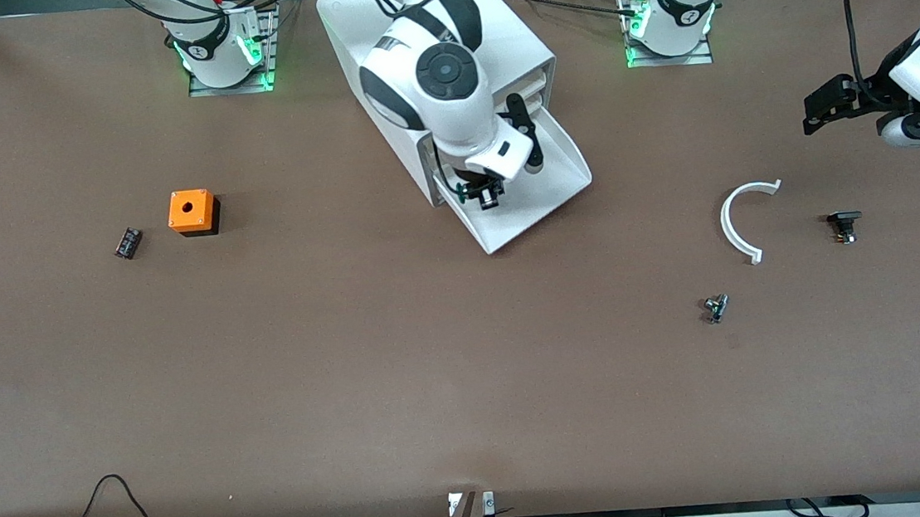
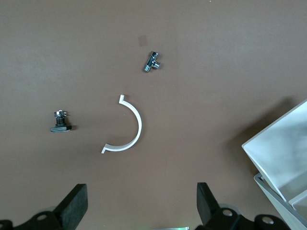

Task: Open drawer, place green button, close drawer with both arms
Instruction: 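Lower the button into the drawer and open the right gripper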

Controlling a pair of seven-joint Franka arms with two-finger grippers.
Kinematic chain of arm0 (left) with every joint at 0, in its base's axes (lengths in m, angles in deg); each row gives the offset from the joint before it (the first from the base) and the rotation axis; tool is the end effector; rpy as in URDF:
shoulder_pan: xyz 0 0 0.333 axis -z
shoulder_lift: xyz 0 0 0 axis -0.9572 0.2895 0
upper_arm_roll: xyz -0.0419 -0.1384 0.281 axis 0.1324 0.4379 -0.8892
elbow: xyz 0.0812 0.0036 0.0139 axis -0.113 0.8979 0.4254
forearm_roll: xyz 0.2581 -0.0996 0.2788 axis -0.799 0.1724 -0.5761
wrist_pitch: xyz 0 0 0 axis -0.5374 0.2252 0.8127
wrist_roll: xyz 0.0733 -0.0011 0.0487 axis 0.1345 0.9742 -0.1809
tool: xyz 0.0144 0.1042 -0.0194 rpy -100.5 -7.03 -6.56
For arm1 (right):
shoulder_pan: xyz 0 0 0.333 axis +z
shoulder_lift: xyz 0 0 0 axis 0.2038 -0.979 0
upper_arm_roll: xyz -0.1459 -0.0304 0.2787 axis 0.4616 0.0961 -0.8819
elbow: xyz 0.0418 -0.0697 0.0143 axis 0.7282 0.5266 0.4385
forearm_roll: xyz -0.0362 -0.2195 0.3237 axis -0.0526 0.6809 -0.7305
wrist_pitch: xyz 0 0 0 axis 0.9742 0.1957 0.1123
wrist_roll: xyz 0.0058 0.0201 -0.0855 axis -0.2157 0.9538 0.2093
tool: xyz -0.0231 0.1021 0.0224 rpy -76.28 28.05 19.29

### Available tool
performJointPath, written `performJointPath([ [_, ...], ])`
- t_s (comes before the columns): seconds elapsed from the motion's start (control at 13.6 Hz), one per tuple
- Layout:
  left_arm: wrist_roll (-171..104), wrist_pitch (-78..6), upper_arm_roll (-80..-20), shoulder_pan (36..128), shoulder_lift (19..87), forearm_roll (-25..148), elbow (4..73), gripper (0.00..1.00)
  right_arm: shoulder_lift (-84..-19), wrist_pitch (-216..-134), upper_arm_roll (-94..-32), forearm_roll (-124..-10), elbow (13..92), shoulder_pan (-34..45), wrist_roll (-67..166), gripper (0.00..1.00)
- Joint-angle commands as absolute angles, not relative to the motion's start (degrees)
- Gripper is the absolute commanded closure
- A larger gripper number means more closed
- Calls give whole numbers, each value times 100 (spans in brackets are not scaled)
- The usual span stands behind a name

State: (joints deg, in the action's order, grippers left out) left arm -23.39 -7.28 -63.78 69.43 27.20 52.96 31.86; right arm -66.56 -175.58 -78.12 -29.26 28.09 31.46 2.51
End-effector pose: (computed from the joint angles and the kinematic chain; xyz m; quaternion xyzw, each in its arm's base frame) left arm 0.5479 -0.0094 0.5967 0.9981 -0.0402 -0.0454 0.0050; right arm 0.4701 0.5709 0.3558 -0.6196 -0.7832 -0.0290 0.0422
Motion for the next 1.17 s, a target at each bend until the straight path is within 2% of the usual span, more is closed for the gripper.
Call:
performJointPath([
  [0.0, -2308, -623, -6418, 6983, 2977, 5155, 2812, 0, -6935, -17452, -7804, -2557, 2498, 3376, 122, 70],
  [0.59, -2360, -815, -6427, 6948, 3091, 5163, 2819, 0, -7391, -17926, -7813, -2556, 2410, 3658, 192, 70],
  [0.73, -2378, -1069, -6418, 6939, 3083, 5242, 3187, 0, -7427, -17953, -7813, -2547, 2419, 3728, 219, 70],
  [1.1, -2851, -2518, -6313, 6966, 3179, 5391, 4285, 0, -7568, -17953, -7804, -2530, 2454, 3833, 219, 65],
])
